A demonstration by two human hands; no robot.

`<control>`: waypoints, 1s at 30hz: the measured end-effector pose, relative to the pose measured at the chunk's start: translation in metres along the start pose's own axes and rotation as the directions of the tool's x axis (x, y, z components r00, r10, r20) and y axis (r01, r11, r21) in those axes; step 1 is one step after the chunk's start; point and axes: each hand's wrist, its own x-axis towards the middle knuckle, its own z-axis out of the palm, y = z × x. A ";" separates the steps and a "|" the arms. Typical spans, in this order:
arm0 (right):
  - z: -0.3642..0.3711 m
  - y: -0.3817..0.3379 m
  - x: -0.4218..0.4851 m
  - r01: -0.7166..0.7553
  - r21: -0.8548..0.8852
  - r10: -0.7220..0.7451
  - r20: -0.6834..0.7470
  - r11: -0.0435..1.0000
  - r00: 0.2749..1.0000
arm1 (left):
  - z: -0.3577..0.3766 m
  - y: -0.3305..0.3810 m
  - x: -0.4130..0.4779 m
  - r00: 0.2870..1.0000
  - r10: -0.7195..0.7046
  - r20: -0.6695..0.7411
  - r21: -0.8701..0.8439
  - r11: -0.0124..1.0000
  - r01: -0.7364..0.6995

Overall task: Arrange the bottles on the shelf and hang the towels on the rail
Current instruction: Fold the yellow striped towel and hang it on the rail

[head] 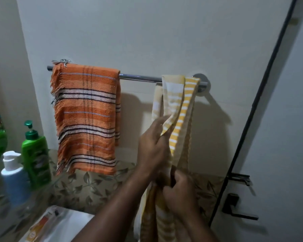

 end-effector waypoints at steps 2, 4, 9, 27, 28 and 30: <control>-0.012 -0.003 0.009 0.057 0.180 -0.032 -0.140 0.982 0.990 | -0.007 -0.011 -0.009 0.999 -0.030 -0.014 -0.100 0.995 0.028; -0.025 -0.011 0.032 0.085 0.348 0.001 -0.241 0.933 0.971 | -0.011 -0.022 -0.021 0.997 -0.075 0.009 -0.124 0.989 0.075; -0.051 -0.057 0.082 0.203 0.515 -0.134 -0.168 0.833 0.977 | 0.003 -0.055 -0.063 0.976 -0.156 0.149 0.144 0.980 0.135; -0.055 0.080 0.039 -0.138 0.687 -0.306 0.483 0.714 0.820 | 0.043 -0.013 -0.135 0.940 -0.056 -0.336 0.808 0.496 0.318; -0.060 0.071 0.048 -0.163 0.715 -0.298 0.472 0.680 0.829 | 0.040 -0.014 -0.147 0.928 -0.151 -0.339 0.813 0.449 0.370; -0.060 0.053 0.064 -0.195 0.714 -0.273 0.484 0.672 0.831 | 0.043 -0.013 -0.162 0.852 -0.423 -0.307 0.850 0.281 0.445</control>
